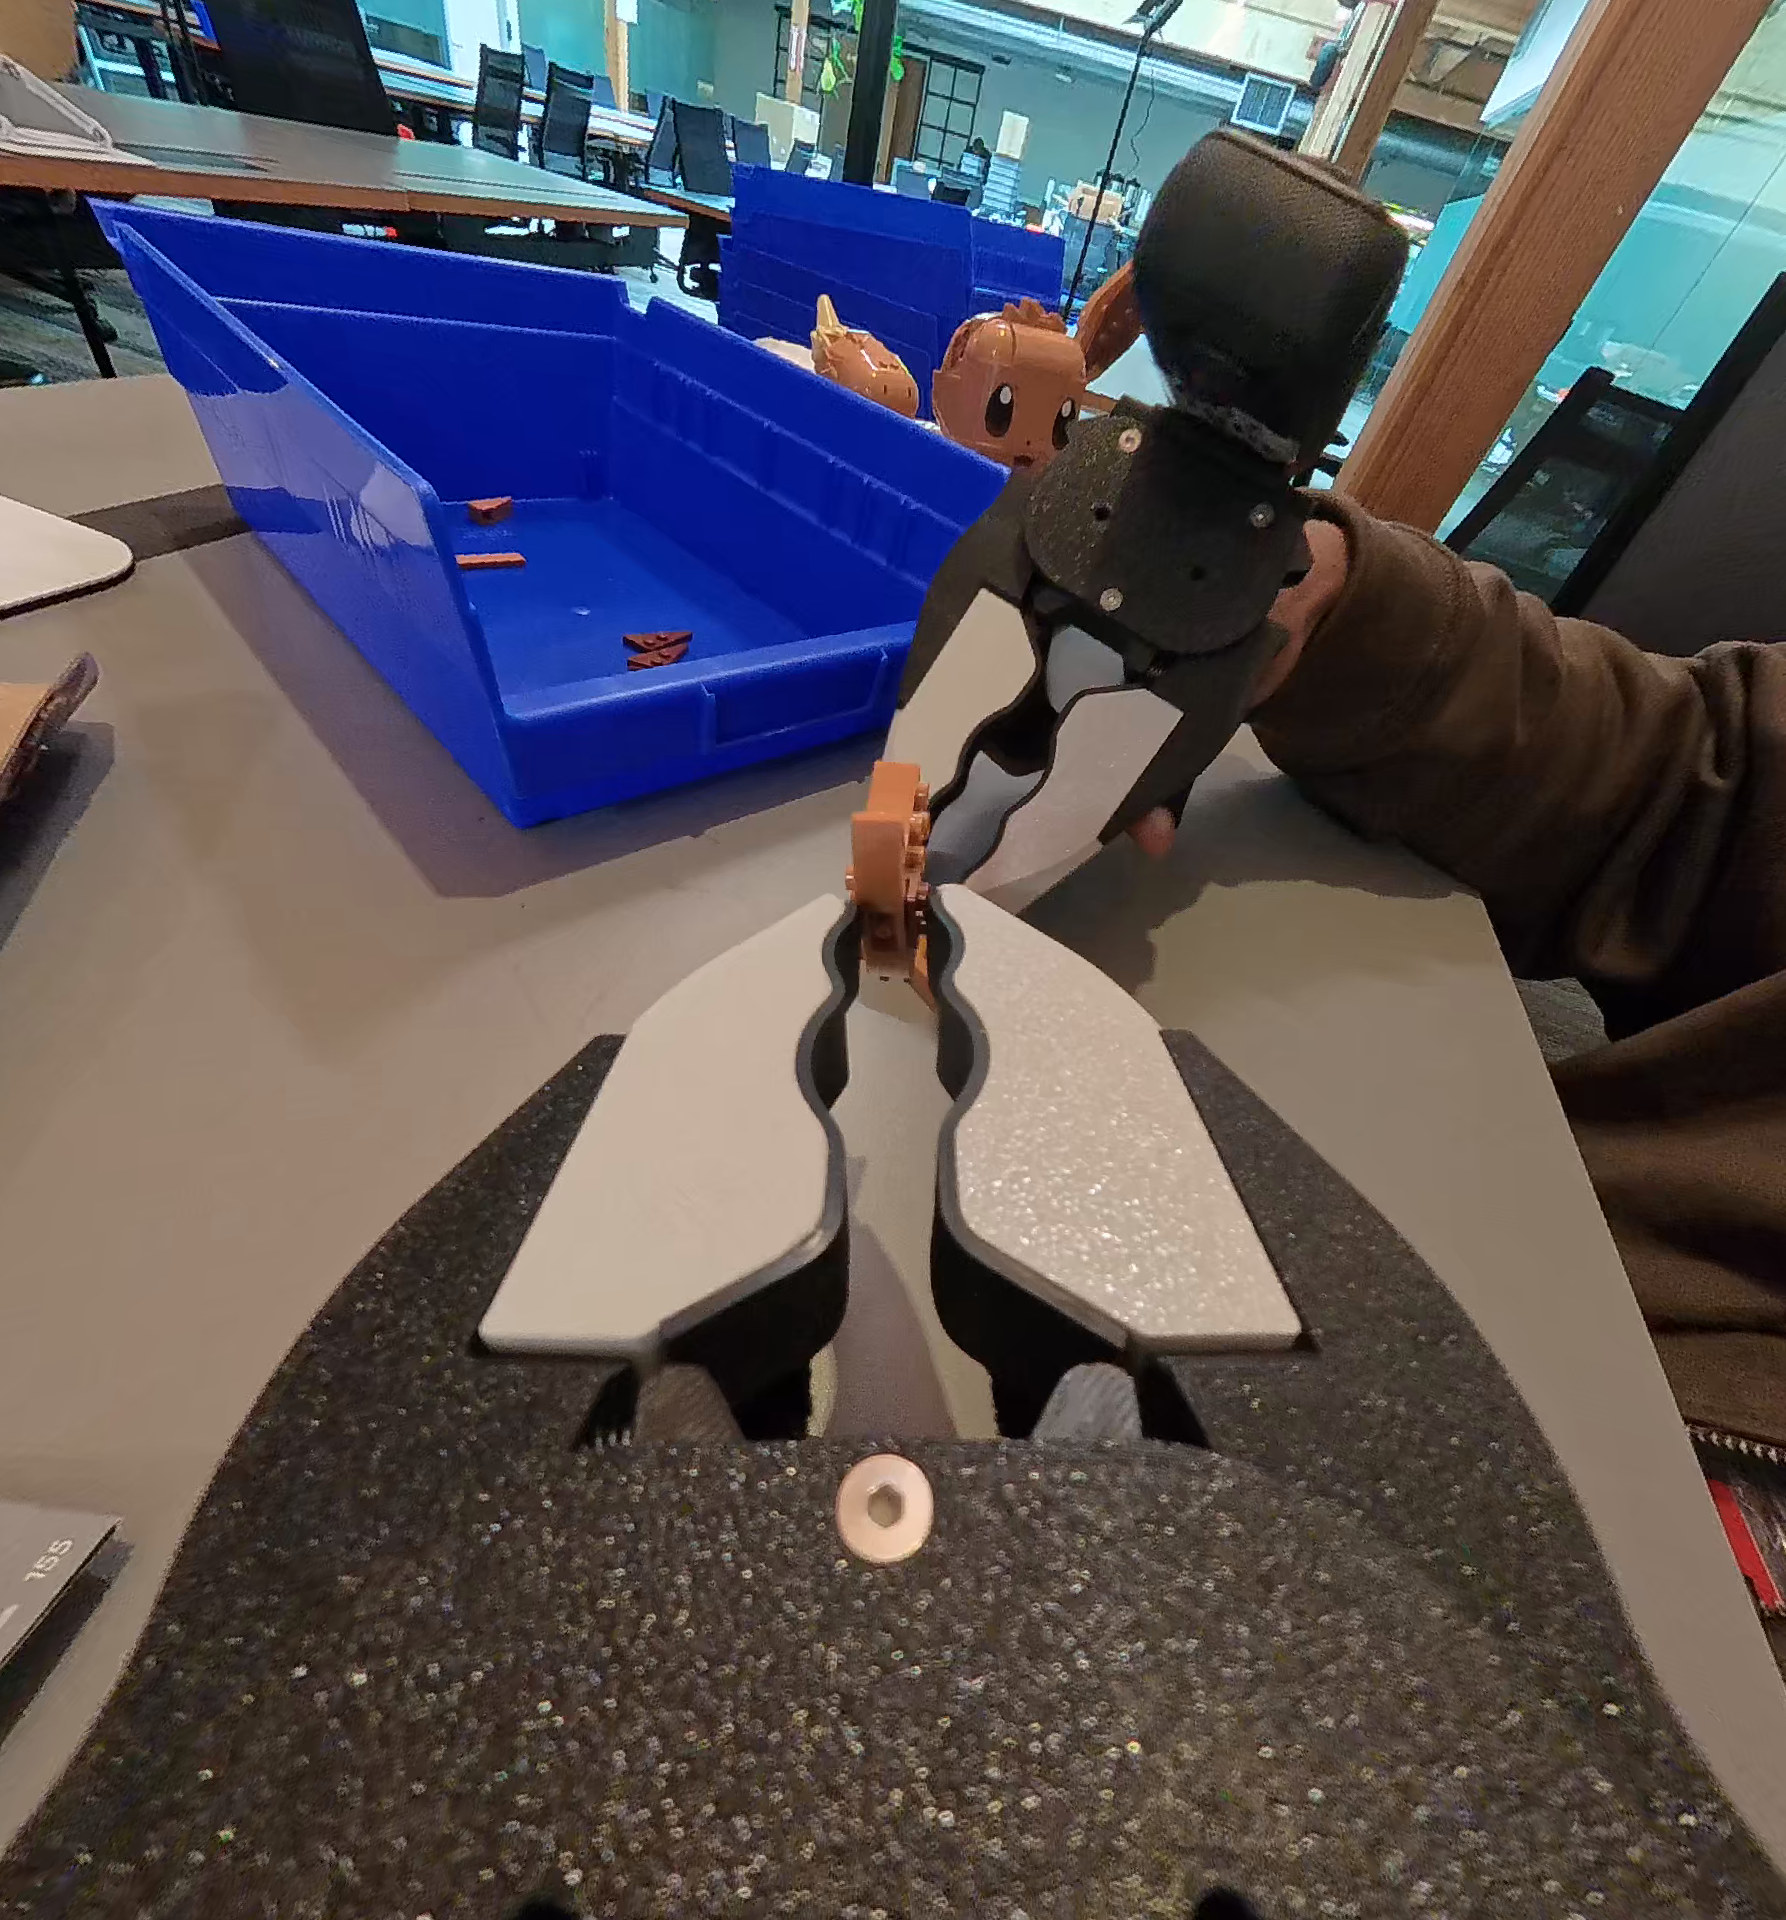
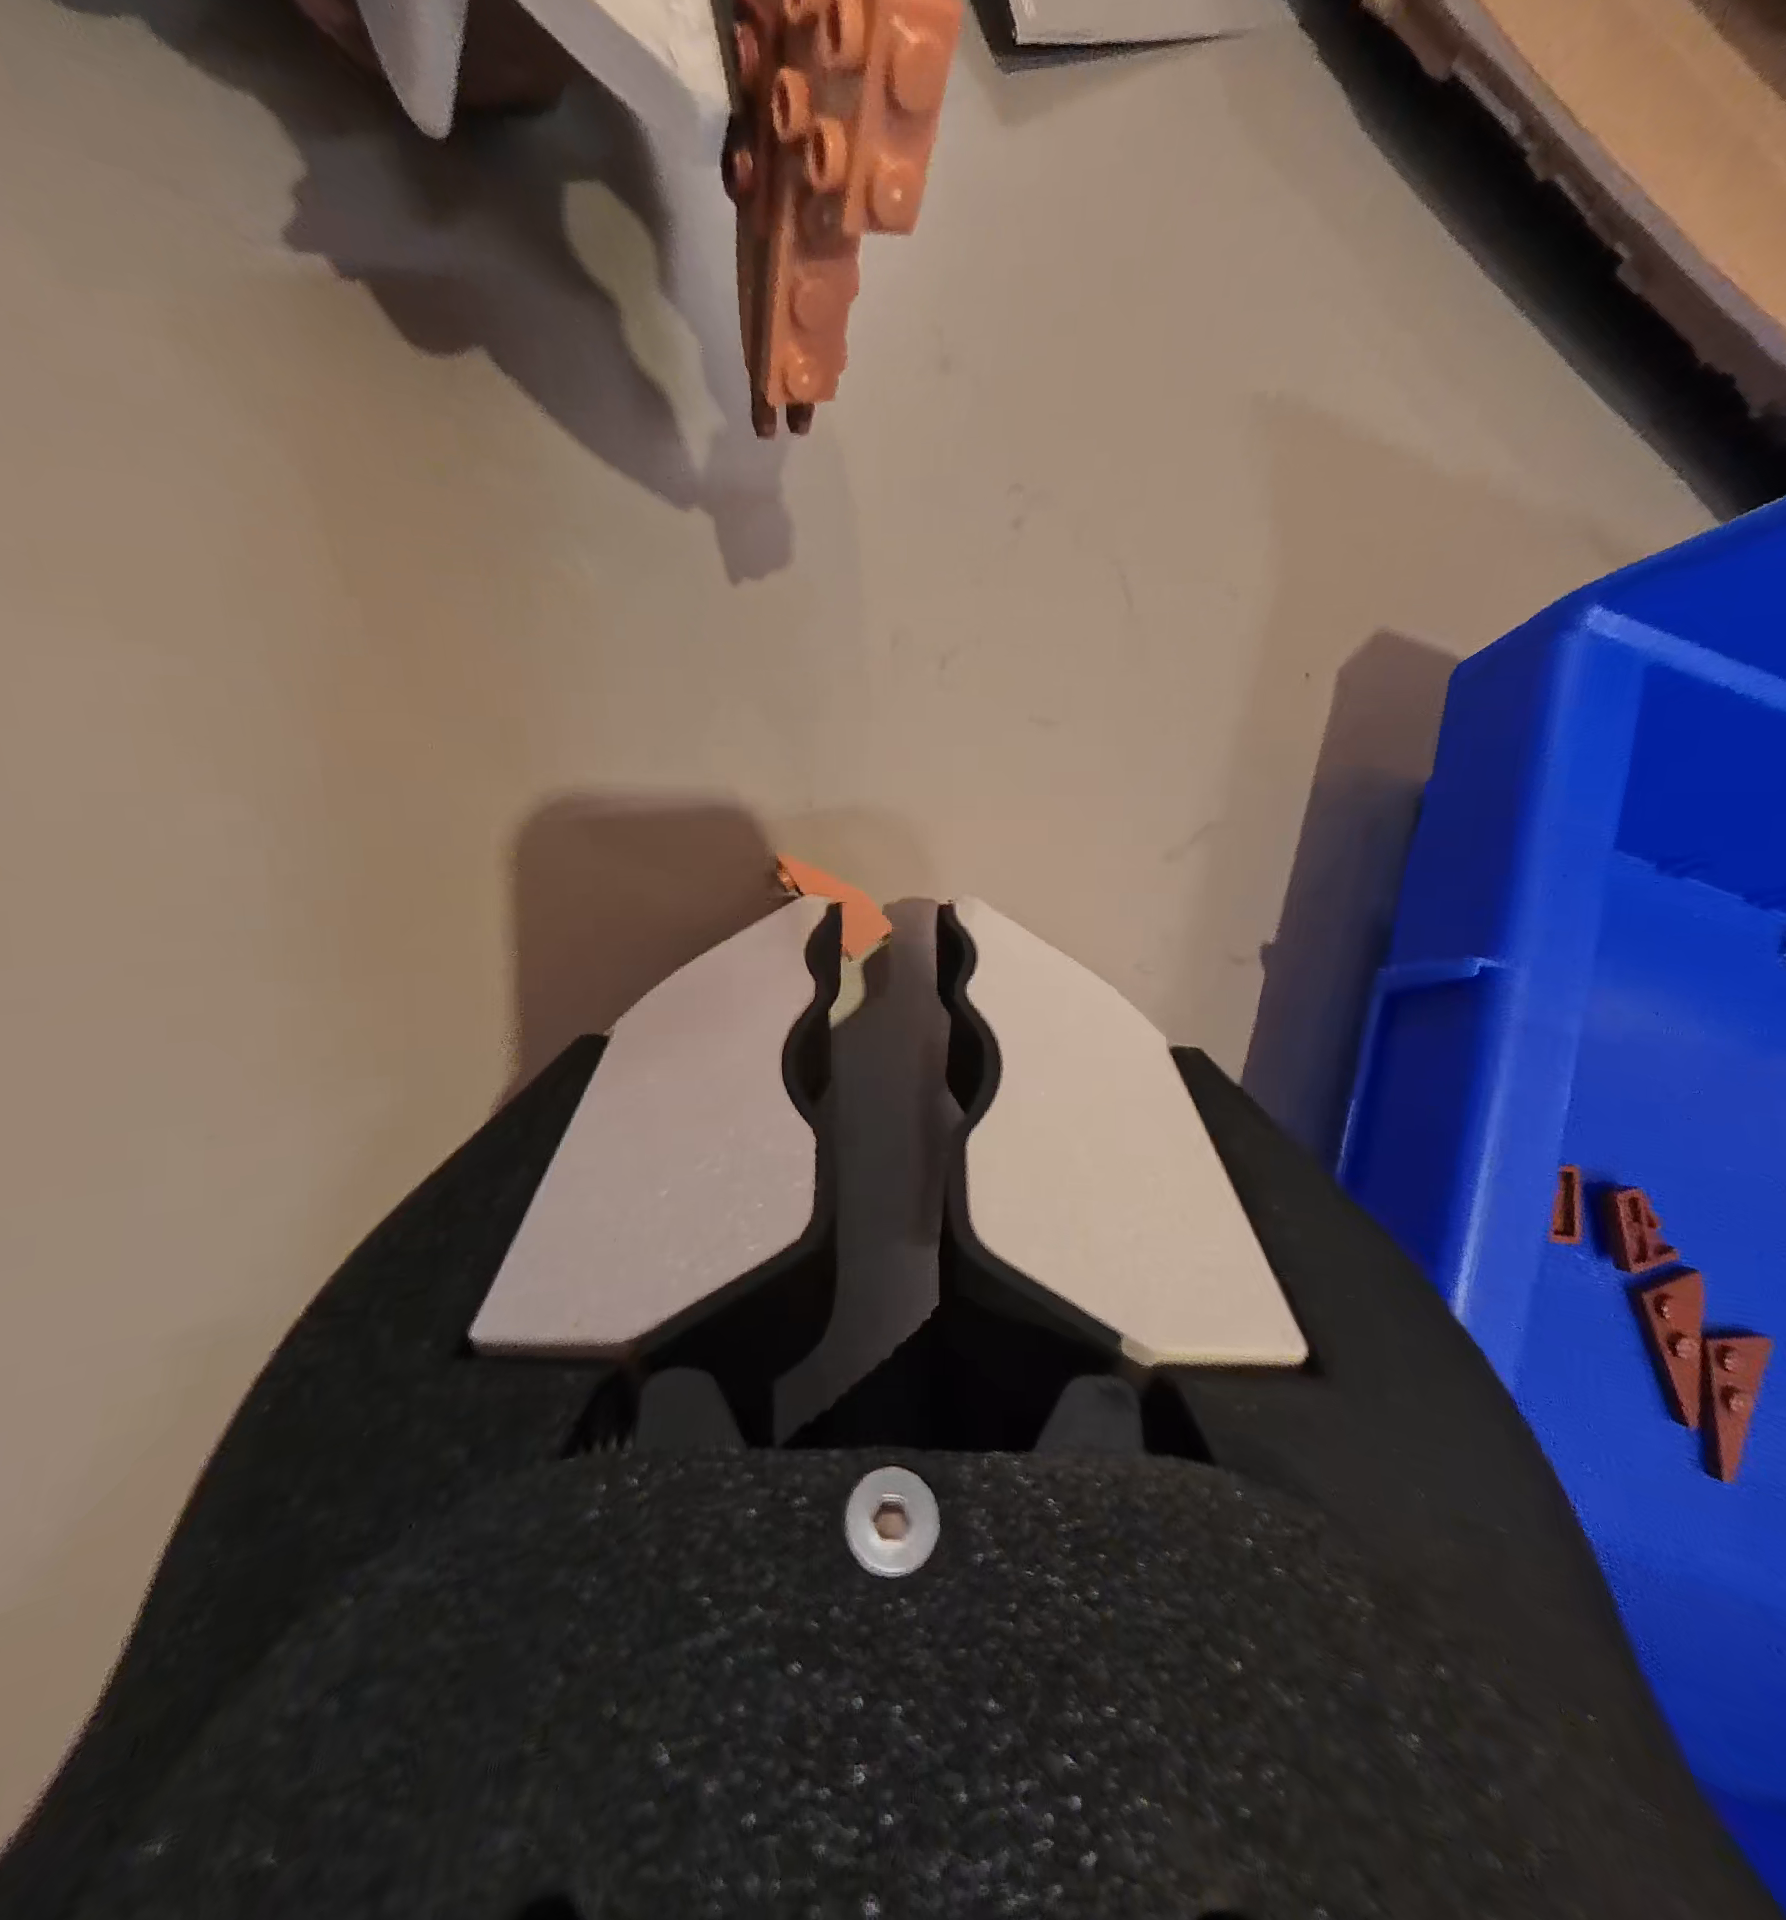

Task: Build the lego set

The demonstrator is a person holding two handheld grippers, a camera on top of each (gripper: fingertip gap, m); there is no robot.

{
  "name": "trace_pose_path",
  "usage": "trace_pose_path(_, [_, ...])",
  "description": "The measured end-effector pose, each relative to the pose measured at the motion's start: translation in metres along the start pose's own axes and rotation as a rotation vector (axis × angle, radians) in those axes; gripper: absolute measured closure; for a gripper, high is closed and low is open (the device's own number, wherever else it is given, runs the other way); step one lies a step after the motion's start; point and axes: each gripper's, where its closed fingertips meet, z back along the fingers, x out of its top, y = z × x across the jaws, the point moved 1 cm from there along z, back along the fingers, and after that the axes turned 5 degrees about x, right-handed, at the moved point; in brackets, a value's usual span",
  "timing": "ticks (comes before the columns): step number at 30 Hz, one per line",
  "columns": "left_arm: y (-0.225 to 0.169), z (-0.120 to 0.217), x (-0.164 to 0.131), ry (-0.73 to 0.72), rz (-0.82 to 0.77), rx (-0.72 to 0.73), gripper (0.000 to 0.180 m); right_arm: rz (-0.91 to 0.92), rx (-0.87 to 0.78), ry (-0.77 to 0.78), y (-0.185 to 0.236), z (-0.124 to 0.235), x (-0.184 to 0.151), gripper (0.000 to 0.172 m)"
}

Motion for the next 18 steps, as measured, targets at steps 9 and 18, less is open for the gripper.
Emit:
trace_pose_path(9, [-0.001,0.0,0.001,0.0,-0.006,0.0,0.169,-0.015,0.021,0.033,0.001,-0.003,-0.008,0.154])
trace_pose_path(18, [0.0,0.0,0.001,-0.003,-0.009,0.004,0.169,0.009,-0.089,-0.021,-0.015,0.001,0.002,0.155])
